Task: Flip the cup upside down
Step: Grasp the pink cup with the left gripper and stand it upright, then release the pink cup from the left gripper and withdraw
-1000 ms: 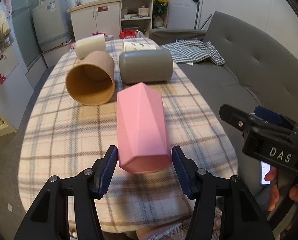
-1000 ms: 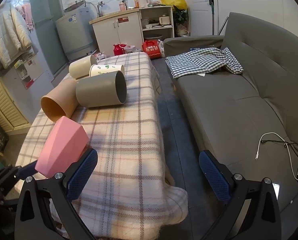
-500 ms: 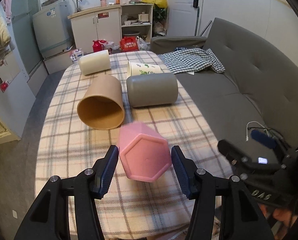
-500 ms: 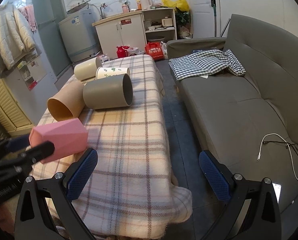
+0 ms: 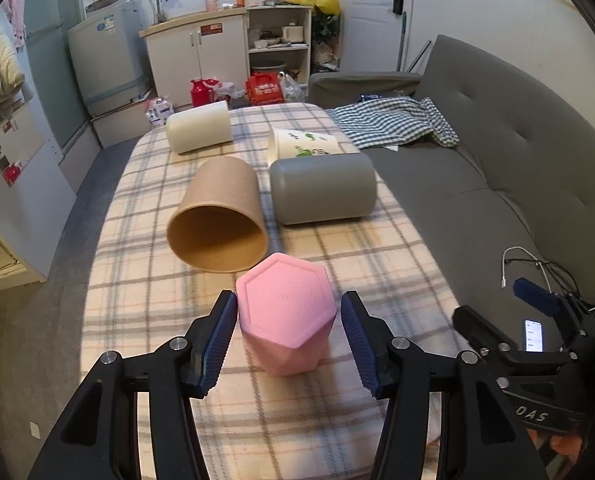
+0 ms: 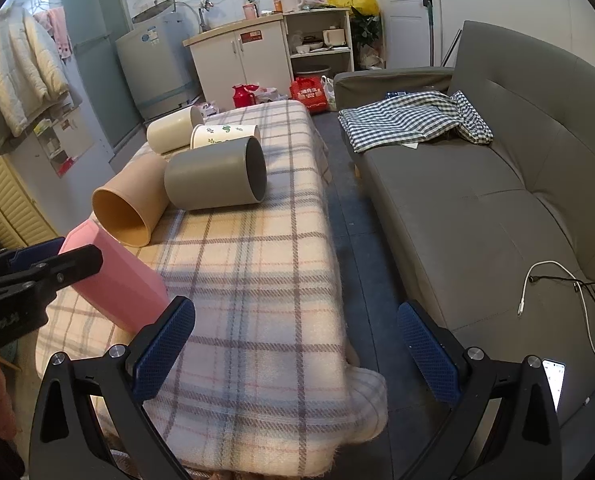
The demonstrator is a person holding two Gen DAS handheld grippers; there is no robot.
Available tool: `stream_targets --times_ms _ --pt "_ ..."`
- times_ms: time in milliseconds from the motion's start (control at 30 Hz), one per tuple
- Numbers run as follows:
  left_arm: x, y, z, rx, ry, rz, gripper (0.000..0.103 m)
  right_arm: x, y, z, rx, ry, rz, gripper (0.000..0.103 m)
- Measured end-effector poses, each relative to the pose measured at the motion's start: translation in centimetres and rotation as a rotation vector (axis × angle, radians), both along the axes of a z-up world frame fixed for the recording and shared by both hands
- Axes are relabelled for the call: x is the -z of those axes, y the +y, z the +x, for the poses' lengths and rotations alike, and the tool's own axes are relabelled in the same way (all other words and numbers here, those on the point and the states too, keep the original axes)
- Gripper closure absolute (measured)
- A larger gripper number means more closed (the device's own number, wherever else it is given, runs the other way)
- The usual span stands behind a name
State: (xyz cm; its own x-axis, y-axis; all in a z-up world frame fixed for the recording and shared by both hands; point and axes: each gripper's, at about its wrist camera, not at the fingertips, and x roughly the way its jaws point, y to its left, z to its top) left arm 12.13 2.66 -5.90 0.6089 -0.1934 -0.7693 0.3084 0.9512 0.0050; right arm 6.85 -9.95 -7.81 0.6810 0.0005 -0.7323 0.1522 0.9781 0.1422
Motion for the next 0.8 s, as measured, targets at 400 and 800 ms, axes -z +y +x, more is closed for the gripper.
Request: stream_targets --times_ms 400,800 --pt "-1.5 1.2 -1.0 -0.003 -0.052 -0.037 0.029 -1.4 1.0 -0.5 -0.012 -0.023 -0.042 0.001" --pt "-4.9 5.5 -6.9 -0.077 -0.279 -0.085 0.028 -6.1 4.6 -5.0 -0.033 -0.193 -0.097 0.001"
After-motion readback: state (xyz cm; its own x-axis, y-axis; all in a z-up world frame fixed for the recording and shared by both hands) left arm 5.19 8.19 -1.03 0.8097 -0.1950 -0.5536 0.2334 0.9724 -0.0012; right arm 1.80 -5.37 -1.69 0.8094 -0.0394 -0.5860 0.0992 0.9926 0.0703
